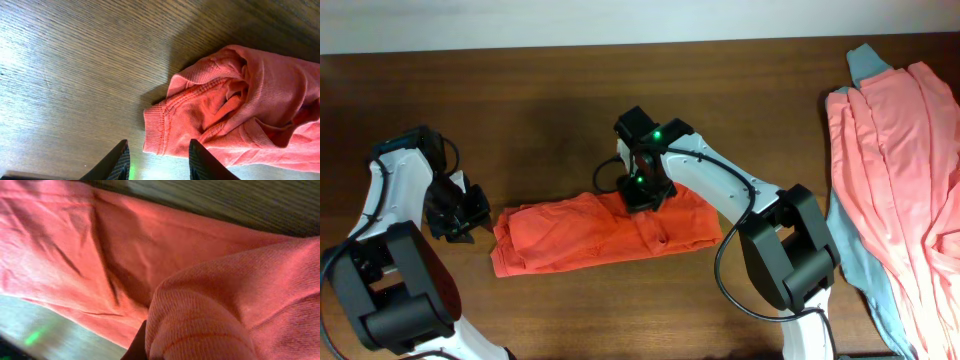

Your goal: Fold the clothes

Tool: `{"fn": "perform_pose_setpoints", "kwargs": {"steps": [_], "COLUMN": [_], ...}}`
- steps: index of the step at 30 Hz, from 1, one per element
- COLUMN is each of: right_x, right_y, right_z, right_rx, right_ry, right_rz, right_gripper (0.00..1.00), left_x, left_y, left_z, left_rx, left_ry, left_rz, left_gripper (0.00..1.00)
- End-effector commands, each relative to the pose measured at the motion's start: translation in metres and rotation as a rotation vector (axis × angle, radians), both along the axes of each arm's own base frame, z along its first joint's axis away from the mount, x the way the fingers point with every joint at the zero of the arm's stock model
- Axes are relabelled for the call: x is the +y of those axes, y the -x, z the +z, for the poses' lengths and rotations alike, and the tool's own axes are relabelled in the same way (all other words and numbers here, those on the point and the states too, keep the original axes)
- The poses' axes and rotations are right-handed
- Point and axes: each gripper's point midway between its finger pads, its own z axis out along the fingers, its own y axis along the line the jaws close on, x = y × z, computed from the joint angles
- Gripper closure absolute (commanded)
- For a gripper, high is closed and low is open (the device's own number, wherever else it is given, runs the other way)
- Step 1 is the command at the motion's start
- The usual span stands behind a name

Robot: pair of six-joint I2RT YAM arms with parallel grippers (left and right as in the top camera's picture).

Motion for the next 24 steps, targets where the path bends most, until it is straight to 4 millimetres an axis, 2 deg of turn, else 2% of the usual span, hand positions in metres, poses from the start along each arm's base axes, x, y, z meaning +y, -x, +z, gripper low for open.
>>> {"fn": "perform_pose_setpoints", "kwargs": {"steps": [1, 9, 16, 18, 20, 22, 23, 24], "right_x": [0.015, 0.035, 0.060, 0.065, 0.064, 0.059, 0.053, 0.035], "right_y": [0.004, 0.007, 0.006, -0.001, -0.011, -0.021, -0.025, -0.032], "right_z": [0.002, 0.005, 0.016, 0.031, 0.045, 0.060, 0.065, 0.069], "right_rx": [0.033, 0.016, -0.001, -0.039, -0.077, -0.120, -0.131, -0.144], "right_ry": [-0.051, -0.100, -0.215, -0.280, -0.297, -0.308, -0.287, -0.217], "right_rz": [-0.013, -0.001, 0.046, 0.113, 0.125, 0.143, 0.129, 0.096], "right_gripper": [0.95, 0.87, 0.64, 0.52, 0.45, 0.45, 0.45, 0.45], "left_x": [0.001, 0.001, 0.001, 0.001, 0.001, 0.001, 0.001, 0.001], "left_y": [-0.005, -0.005, -0.005, -0.005, -0.005, -0.005, -0.005, -0.005], "left_z": [0.008, 0.008, 0.008, 0.008, 0.008, 0.008, 0.008, 0.008], "left_rx": [-0.034, -0.034, -0.034, -0.035, -0.035, -0.035, -0.034, -0.034], "left_ry": [0.001, 0.001, 0.001, 0.001, 0.001, 0.001, 0.001, 0.001], "left_rz": [0.006, 0.006, 0.006, 0.006, 0.006, 0.006, 0.006, 0.005], "left_gripper": [0.62, 0.62, 0.62, 0.62, 0.62, 0.62, 0.61, 0.61]}}
